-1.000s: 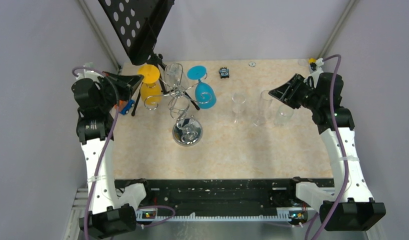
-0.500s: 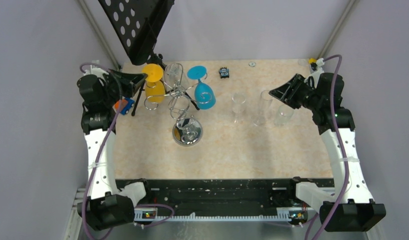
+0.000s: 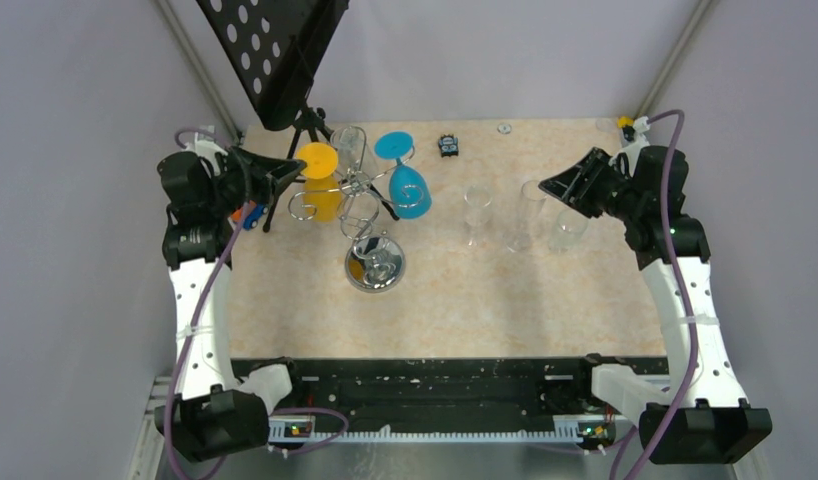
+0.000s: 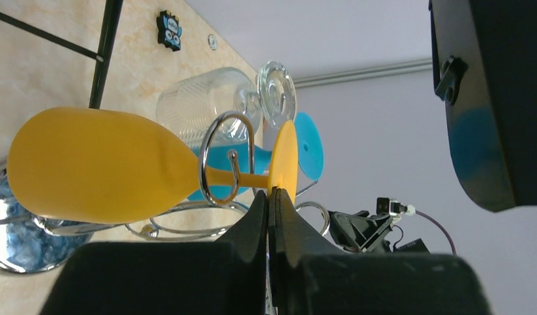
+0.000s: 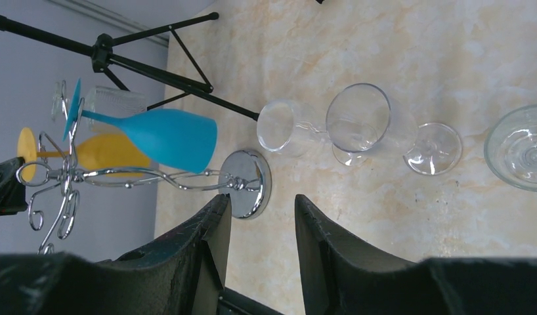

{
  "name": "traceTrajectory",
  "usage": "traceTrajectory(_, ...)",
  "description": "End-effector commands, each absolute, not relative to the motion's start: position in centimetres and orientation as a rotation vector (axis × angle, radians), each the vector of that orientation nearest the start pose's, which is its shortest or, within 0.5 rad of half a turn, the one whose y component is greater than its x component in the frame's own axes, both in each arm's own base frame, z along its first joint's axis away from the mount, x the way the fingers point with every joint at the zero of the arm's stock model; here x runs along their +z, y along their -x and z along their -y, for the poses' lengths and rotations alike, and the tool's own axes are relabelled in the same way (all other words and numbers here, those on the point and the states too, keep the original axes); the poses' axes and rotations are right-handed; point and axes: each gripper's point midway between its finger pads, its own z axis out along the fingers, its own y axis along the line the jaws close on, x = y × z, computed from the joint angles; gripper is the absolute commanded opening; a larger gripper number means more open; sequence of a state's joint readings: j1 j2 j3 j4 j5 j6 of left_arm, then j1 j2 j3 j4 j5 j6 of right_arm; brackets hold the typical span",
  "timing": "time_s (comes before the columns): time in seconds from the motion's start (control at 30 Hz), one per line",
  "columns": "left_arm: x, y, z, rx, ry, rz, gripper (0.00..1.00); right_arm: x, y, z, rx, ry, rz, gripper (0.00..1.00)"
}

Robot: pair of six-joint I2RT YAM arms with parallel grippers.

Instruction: Take the wine glass off the wine glass rack

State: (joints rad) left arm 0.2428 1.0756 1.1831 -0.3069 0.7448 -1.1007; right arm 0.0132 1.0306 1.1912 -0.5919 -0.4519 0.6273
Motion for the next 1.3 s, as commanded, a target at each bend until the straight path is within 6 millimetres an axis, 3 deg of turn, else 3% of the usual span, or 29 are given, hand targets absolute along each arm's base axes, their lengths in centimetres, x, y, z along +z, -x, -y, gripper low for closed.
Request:
traceTrajectory(0.0,39.6,-30.9,7.3,-1.226,0.585,-1.760,0.00,33.1,-29.8,-10.3,0.846,-0.283,-1.981,0.41)
traceTrajectory(0.33,40.7,-29.5,4.7,-0.952,0.678,-1.761,0.00,32.9,-29.2,-10.3,0.843,-0.286,-1.985,0.42)
traceTrajectory(0.53,40.6,-27.6,2.6,-0.778,0.792,-1.736,0.00,32.8,-29.1,-10.3,0.812,-0.252,-2.001,0.50)
traceTrajectory(0.7,42.9,-25.6,1.9,-0.706,0.798,-1.668,0.00,33.2,-29.0,-10.6,0.783,-0.213,-2.007,0.62)
traceTrajectory(0.8,45.2,-24.2,2.4,-0.728,0.764,-1.624,0.00,33.5,-29.0,-10.9,0.787,-0.191,-2.004,0.73)
traceTrajectory(0.9,48.1,-22.4,4.5,-0.854,0.690,-1.560,0.00,34.0,-29.0,-11.4,0.795,-0.171,-2.004,0.82)
traceTrajectory(1.27,54.0,-16.5,8.9,-1.020,0.442,-1.490,0.00,34.9,-29.8,-12.4,0.833,-0.141,-1.990,0.84)
